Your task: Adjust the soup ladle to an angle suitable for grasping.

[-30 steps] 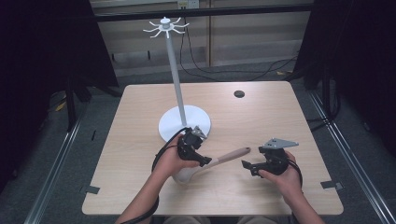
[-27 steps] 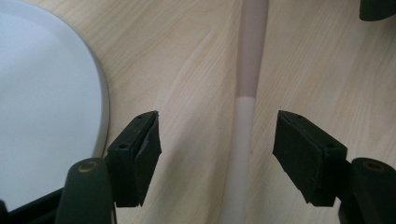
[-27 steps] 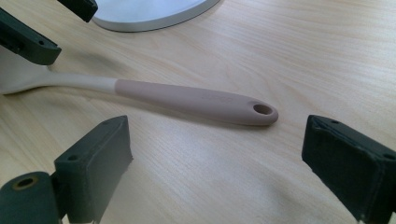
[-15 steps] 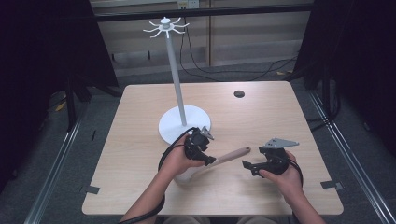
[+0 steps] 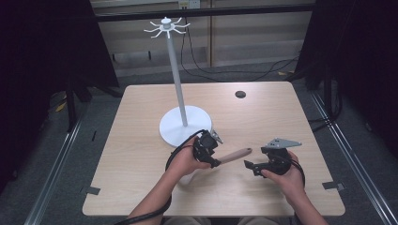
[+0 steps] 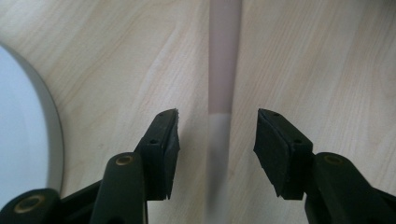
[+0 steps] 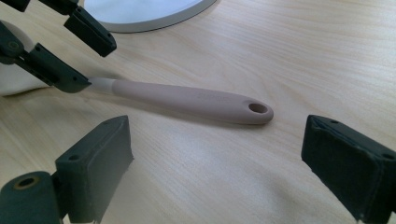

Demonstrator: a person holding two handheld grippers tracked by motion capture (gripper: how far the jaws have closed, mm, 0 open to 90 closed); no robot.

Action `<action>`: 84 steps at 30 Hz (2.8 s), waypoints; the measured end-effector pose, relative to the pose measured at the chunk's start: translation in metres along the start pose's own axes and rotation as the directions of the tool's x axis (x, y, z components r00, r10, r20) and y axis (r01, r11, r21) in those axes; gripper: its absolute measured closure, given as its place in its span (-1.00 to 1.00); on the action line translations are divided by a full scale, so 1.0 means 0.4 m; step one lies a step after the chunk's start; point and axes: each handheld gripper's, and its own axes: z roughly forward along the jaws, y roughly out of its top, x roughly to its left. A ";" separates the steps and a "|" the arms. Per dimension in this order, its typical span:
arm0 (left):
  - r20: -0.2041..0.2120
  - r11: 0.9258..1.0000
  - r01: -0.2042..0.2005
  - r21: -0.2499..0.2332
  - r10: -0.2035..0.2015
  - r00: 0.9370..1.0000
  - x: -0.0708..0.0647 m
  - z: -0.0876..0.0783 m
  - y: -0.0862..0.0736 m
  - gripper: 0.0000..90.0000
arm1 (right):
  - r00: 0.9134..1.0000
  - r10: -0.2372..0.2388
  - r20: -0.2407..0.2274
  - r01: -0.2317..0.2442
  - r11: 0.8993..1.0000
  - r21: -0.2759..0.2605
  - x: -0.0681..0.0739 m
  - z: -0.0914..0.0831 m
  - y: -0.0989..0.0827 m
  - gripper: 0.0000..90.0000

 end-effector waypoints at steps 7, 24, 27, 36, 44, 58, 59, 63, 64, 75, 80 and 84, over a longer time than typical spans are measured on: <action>-0.002 1.000 0.018 0.009 -0.018 1.000 -0.001 0.017 0.002 0.21 | 1.000 0.001 0.001 -0.001 1.000 0.001 -0.002 0.000 -0.001 -0.82; -0.007 0.996 -0.047 0.081 0.048 0.999 -0.022 0.059 0.028 0.71 | 1.000 0.014 0.020 -0.014 1.000 0.002 -0.017 -0.006 -0.007 -0.82; -0.009 0.995 -0.050 0.084 0.050 0.999 -0.017 0.051 0.027 0.72 | 1.000 0.019 0.021 -0.019 1.000 0.001 -0.017 -0.007 -0.007 -0.82; -0.015 0.999 0.026 -0.021 -0.026 1.000 0.009 -0.032 0.009 0.73 | 1.000 0.021 0.012 -0.021 1.000 -0.007 -0.013 -0.001 -0.003 -0.83; -0.036 0.985 0.071 -0.158 -0.078 0.996 0.027 -0.108 -0.015 0.74 | 1.000 0.022 -0.002 -0.022 1.000 -0.014 -0.011 0.009 0.002 -0.89; -0.022 0.912 0.155 -0.380 -0.177 0.984 0.056 -0.201 -0.065 0.74 | 0.999 0.049 -0.012 -0.049 0.999 -0.023 -0.015 0.012 0.000 -0.92; -0.014 0.900 0.159 -0.406 -0.180 0.984 0.058 -0.203 -0.070 0.74 | 0.999 0.049 -0.012 -0.050 0.998 -0.025 -0.016 0.012 0.000 -0.92; -0.022 0.866 0.171 -0.469 -0.204 0.979 0.065 -0.222 -0.094 0.74 | 0.999 0.050 -0.013 -0.050 0.998 -0.031 -0.015 0.014 -0.001 -0.92; -0.022 0.866 0.171 -0.469 -0.204 0.979 0.065 -0.222 -0.094 0.74 | 0.999 0.050 -0.013 -0.050 0.998 -0.031 -0.015 0.014 -0.001 -0.92; -0.013 0.776 0.199 -0.599 -0.258 0.966 0.081 -0.266 -0.127 0.74 | 0.999 0.041 -0.018 -0.042 0.999 -0.027 -0.011 0.016 0.000 -0.92; -0.024 0.763 0.188 -0.618 -0.258 0.966 0.080 -0.283 -0.128 0.73 | 0.999 0.037 -0.018 -0.038 0.999 -0.027 -0.010 0.016 0.000 -0.92; -0.024 0.743 0.197 -0.640 -0.276 0.961 0.082 -0.302 -0.129 0.73 | 0.999 0.036 -0.018 -0.036 0.999 -0.027 -0.008 0.015 0.000 -0.92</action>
